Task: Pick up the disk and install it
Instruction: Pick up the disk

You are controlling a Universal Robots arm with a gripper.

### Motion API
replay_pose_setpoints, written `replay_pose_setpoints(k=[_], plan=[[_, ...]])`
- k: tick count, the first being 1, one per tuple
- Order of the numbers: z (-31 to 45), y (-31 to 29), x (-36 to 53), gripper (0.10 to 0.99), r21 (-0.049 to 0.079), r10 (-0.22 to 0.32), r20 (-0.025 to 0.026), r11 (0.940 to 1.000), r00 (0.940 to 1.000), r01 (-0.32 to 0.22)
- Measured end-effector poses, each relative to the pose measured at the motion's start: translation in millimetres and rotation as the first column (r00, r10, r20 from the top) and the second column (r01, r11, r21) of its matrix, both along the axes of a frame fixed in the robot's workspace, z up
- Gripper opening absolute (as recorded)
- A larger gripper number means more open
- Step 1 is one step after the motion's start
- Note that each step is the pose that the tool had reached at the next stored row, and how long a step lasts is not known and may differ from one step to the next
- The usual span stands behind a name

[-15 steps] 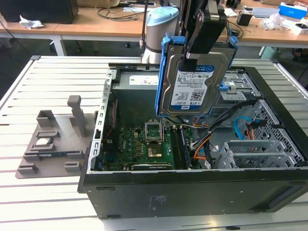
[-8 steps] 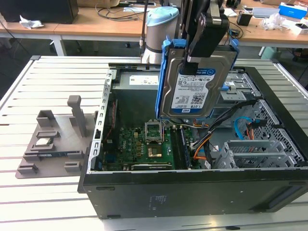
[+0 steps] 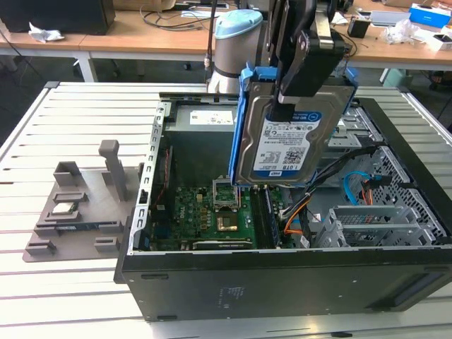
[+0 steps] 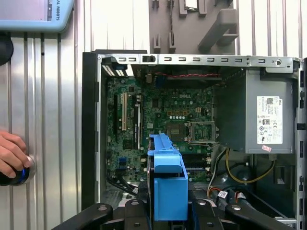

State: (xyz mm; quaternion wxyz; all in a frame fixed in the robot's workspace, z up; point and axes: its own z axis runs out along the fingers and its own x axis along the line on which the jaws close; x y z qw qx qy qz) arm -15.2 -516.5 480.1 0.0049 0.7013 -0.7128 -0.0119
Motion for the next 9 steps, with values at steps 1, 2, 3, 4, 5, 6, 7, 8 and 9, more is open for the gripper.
replay_pose_setpoints(k=[1, 2, 3, 4, 5, 6, 7, 8, 9], plan=[[-0.1, -2.1, 0.0, 0.365, 0.0, 0.0, 0.0, 1.0, 1.0, 0.0], [-0.1, -4.1, 0.0, 0.365, 0.0, 0.0, 0.0, 1.0, 1.0, 0.0], [-0.1, -6.7, 0.0, 0.365, 0.0, 0.0, 0.0, 1.0, 1.0, 0.0], [-0.2, -9.0, 0.0, 0.365, 0.0, 0.0, 0.0001, 1.0, 1.0, 0.0], [-0.3, -11.7, 0.0, 0.365, 0.0, 0.0, 0.0, 1.0, 1.0, 0.0], [-0.3, -13.5, 0.0, 0.365, 0.0, 0.0, -0.0001, 1.0, 1.0, 0.0], [-0.4, -16.2, 0.0, 0.365, 0.0, 0.0, 0.0, 1.0, 1.0, 0.0], [-0.4, -18.8, 0.0, 0.365, 0.0, 0.0, 0.0, 1.0, 1.0, 0.0], [-0.4, -20.6, 0.0, 0.365, 0.0, 0.0, 0.0, 1.0, 1.0, 0.0]])
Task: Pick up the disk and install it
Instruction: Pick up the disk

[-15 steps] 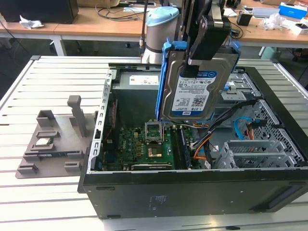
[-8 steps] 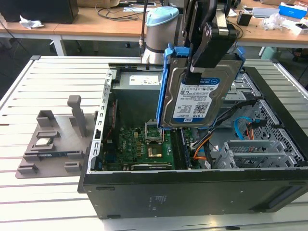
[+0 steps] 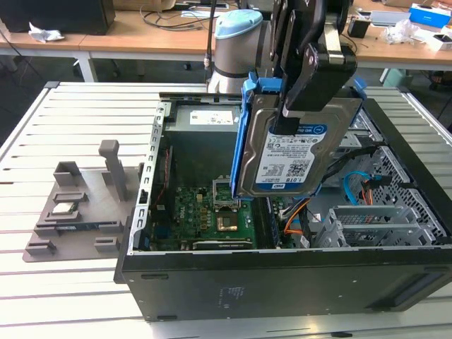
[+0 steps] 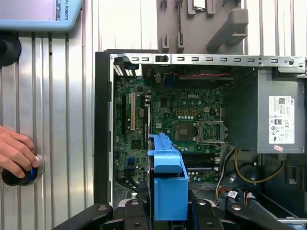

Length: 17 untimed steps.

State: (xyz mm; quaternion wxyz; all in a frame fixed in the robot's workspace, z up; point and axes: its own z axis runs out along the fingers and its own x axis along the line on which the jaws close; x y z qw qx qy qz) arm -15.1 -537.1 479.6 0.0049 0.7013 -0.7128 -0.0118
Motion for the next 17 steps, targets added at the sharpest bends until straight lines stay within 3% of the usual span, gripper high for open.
replay_pose_setpoints(k=[9, 12, 17], plan=[[-0.4, -18.3, -0.1, 0.365, 0.0, 0.0, -0.0001, 1.0, 1.0, 0.0], [-0.4, -18.7, 2.0, 0.365, 0.0, 0.0, -0.0001, 1.0, 1.0, 0.0], [-0.5, -18.7, 14.9, 0.365, 0.0, 0.0, 0.0, 1.0, 1.0, 0.0]])
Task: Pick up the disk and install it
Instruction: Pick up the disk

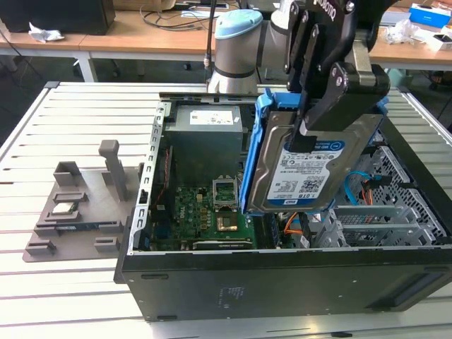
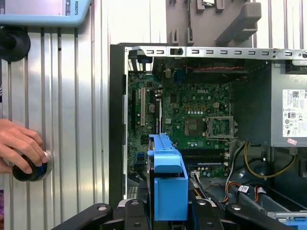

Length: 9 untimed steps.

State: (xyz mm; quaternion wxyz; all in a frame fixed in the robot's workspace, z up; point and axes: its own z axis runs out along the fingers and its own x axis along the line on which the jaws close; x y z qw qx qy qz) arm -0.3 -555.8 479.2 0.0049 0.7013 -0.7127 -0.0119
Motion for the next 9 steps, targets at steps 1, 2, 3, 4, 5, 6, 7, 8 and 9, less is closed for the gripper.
replay_pose_setpoints(k=[1, 2, 3, 4, 5, 6, 7, 8, 9], plan=[[0.0, 0.0, 4.1, 0.365, 0.0, 0.0, 0.0, 1.0, 1.0, 0.0], [0.0, 0.0, 7.0, 0.365, 0.0, 0.0, 0.0, 1.0, 1.0, 0.0], [0.0, 0.0, 10.4, 0.365, 0.0, 0.0, -0.0001, 1.0, 1.0, 0.0], [0.0, 0.0, 13.8, 0.365, 0.0, 0.0, 0.0, 1.0, 1.0, 0.0], [-0.1, 0.0, 17.1, 0.365, 0.0, 0.0, -0.0001, 1.0, 1.0, 0.0], [0.0, -0.1, 20.2, 0.365, 0.0, 0.0, -0.0001, 1.0, 1.0, 0.0], [-0.1, -0.2, 21.5, 0.365, 0.0, 0.0, 0.0, 1.0, 1.0, 0.0], [-0.1, -0.3, 22.3, 0.365, 0.0, 0.0, 0.0, 1.0, 1.0, 0.0], [0.0, -0.5, 22.8, 0.365, 0.0, 0.0, 0.0, 1.0, 1.0, 0.0]])
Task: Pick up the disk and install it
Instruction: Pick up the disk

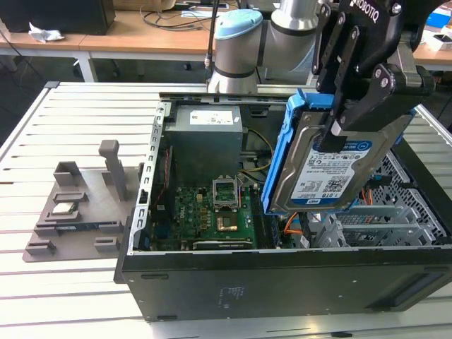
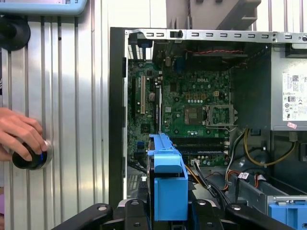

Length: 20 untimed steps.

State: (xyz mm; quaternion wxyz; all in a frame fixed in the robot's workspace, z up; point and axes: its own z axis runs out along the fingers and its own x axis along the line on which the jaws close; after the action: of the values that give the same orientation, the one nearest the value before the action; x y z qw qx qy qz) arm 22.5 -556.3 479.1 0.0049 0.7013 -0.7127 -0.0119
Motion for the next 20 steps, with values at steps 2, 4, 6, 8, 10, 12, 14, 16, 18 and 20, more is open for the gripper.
replay_pose_setpoints(k=[2, 4, 6, 8, 10, 12, 14, 16, 18, 20], plan=[[0.0, -0.5, 0.8, 0.365, 0.0, 0.0, 0.0, 1.0, 1.0, 0.0], [-0.1, -0.8, 1.5, 0.365, 0.0, 0.0, 0.0, 1.0, 1.0, 0.0], [0.0, -0.9, 2.7, 0.365, 0.0, 0.0, 0.0, 1.0, 1.0, 0.0], [-0.1, -1.0, 3.6, 0.365, 0.0, 0.0, 0.0001, 1.0, 1.0, 0.0], [0.0, -1.0, 4.5, 0.365, 0.0, 0.0, 0.0, 1.0, 1.0, 0.0], [-0.1, -1.0, 5.5, 0.365, 0.0, 0.0, 0.0, 1.0, 1.0, 0.0], [-0.1, -1.0, 7.1, 0.365, 0.0, 0.0, 0.0, 1.0, 1.0, 0.0], [-0.1, -1.0, 9.0, 0.365, 0.0, 0.0, 0.0, 1.0, 1.0, 0.0], [-0.1, -1.0, 10.8, 0.365, 0.0, 0.0, 0.0, 1.0, 1.0, 0.0], [-0.1, -1.1, 13.7, 0.365, 0.0, 0.0, 0.0, 1.0, 1.0, 0.0]])
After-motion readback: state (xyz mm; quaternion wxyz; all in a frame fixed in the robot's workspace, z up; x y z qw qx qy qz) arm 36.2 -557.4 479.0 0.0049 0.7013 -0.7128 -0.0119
